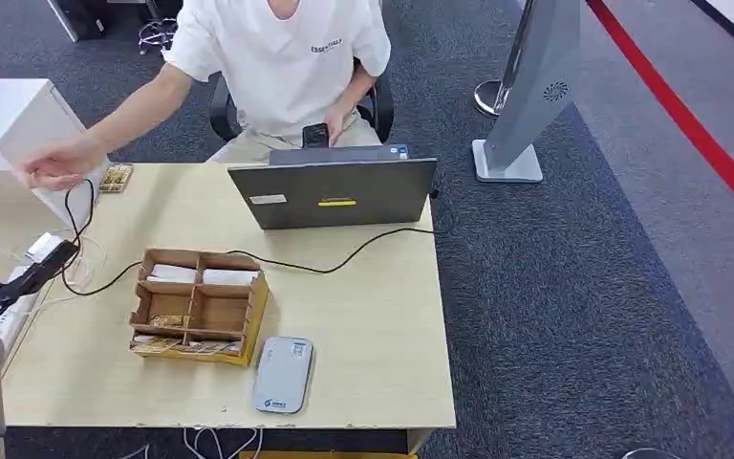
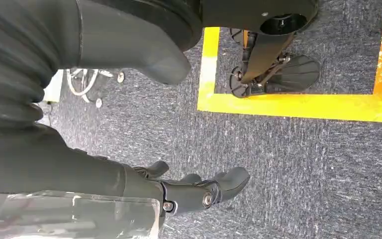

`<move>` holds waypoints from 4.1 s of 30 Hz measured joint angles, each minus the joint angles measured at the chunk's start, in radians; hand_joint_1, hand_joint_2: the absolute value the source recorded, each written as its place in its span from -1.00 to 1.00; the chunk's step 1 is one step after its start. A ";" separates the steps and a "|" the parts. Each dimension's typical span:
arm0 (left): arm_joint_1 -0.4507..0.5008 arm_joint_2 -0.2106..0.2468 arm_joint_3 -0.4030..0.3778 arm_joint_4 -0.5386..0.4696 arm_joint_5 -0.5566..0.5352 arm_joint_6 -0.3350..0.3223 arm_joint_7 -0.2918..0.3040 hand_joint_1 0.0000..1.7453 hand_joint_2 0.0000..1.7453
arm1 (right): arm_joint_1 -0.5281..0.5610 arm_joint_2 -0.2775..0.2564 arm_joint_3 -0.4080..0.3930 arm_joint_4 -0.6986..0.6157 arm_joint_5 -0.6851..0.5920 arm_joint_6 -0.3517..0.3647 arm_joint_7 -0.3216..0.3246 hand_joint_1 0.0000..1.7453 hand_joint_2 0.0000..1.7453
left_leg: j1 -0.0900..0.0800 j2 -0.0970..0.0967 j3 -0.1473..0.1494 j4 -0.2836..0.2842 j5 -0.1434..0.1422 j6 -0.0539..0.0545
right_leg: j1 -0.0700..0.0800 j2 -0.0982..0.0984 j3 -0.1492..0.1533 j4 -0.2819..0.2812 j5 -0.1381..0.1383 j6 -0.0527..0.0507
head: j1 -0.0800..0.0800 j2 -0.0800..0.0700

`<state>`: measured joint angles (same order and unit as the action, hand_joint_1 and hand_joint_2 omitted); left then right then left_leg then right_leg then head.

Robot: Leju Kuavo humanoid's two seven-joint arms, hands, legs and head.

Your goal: Pass the card to the sensor for recognition and then transmit it.

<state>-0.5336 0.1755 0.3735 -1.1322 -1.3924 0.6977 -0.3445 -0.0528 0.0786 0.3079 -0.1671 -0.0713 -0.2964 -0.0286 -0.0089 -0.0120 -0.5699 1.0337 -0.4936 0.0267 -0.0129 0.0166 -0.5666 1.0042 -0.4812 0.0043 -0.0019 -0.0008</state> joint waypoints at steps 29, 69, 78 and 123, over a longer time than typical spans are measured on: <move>0.340 -0.201 -0.503 -0.493 0.029 0.003 0.021 1.00 1.00 | 0.002 0.000 0.000 0.001 -0.012 -0.020 0.000 -1.00 1.00 | -0.003 0.000 -0.001 0.000 -0.003 0.005 | -0.002 0.000 0.000 -0.002 0.000 0.001 | 0.000 0.000; 0.482 -0.137 -0.869 -0.396 0.131 -0.142 0.235 1.00 1.00 | 0.010 0.000 -0.010 0.002 -0.032 -0.039 0.016 -1.00 1.00 | -0.003 0.000 -0.001 0.000 -0.003 0.005 | -0.002 0.000 0.000 -0.001 0.000 0.001 | 0.000 0.000; 0.503 -0.132 -0.898 -0.401 0.147 -0.135 0.227 1.00 1.00 | 0.013 0.000 -0.010 0.003 -0.032 -0.050 0.015 -1.00 1.00 | -0.003 0.000 -0.001 0.000 -0.003 0.005 | -0.002 0.000 0.000 -0.001 -0.001 0.001 | 0.000 0.000; 0.467 -0.077 -0.950 -0.449 0.030 -0.393 0.413 1.00 1.00 | 0.019 0.001 -0.010 0.003 -0.031 -0.068 0.018 -1.00 1.00 | -0.003 0.000 0.000 0.000 -0.003 0.005 | -0.002 0.000 0.000 -0.001 -0.001 0.001 | 0.000 0.000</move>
<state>-0.0670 0.0984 -0.5760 -1.5812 -1.3622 0.3048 0.0687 -0.0338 0.0793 0.2983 -0.1640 -0.1022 -0.3639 -0.0107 -0.0115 -0.0117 -0.5704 1.0338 -0.4963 0.0312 -0.0144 0.0163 -0.5667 1.0028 -0.4818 0.0056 -0.0019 -0.0008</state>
